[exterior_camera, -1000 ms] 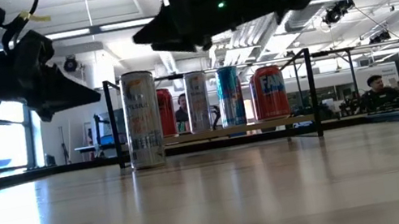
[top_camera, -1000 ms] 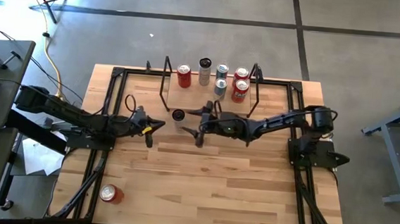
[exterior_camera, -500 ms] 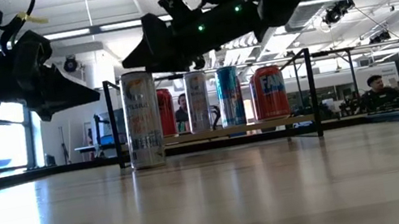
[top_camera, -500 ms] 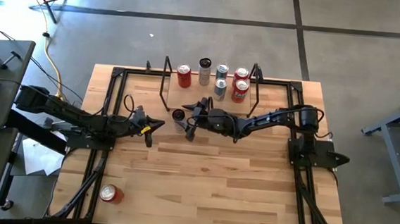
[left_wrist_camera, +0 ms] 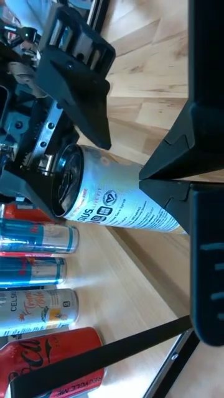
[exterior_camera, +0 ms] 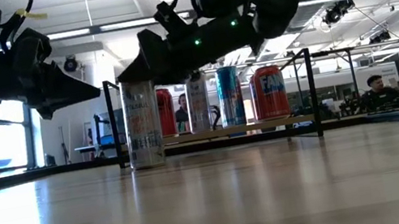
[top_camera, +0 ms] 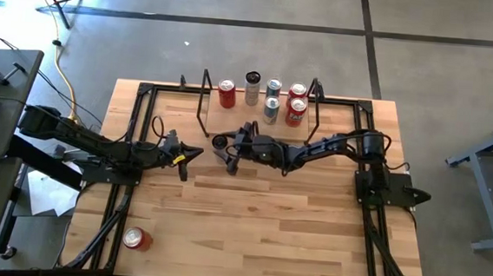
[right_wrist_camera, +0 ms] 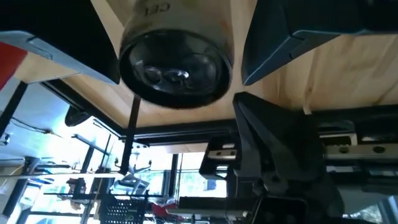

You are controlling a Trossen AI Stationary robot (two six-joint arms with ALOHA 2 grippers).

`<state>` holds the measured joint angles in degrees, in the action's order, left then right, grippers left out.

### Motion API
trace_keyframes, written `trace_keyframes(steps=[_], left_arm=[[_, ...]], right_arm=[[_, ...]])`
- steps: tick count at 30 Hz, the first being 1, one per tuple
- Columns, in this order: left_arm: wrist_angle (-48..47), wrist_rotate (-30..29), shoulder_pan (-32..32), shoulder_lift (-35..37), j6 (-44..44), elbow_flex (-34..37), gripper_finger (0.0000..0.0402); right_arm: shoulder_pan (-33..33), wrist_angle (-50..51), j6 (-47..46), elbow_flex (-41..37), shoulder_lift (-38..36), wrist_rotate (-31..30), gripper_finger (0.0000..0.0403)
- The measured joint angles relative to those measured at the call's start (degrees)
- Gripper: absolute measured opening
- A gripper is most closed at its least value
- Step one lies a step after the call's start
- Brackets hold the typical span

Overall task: Place canned beverage on shelf
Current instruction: Put the white yellow soda can on the shelf aligned with the other white yellow soda can

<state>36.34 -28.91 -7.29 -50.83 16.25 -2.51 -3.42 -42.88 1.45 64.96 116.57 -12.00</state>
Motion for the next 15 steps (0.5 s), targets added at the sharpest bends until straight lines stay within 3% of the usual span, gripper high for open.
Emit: trace_keyframes(steps=[6, 12, 15], left_arm=[[0.0, 0.0, 0.0, 0.0, -0.4, 0.0, 0.0003], [0.0, 0.0, 0.0, 0.0, -0.4, 0.0, 0.0003], [0.0, 0.0, 0.0, 0.0, -0.4, 0.0, 0.0003]], right_arm=[[-0.1, 1.1, 0.3, 1.4, 0.4, 1.4, 0.0309], [-0.4, 1.2, 0.3, 1.5, 0.4, 2.0, 0.0238], [-0.8, 1.2, 0.1, 1.5, 0.4, 3.9, 0.0234]])
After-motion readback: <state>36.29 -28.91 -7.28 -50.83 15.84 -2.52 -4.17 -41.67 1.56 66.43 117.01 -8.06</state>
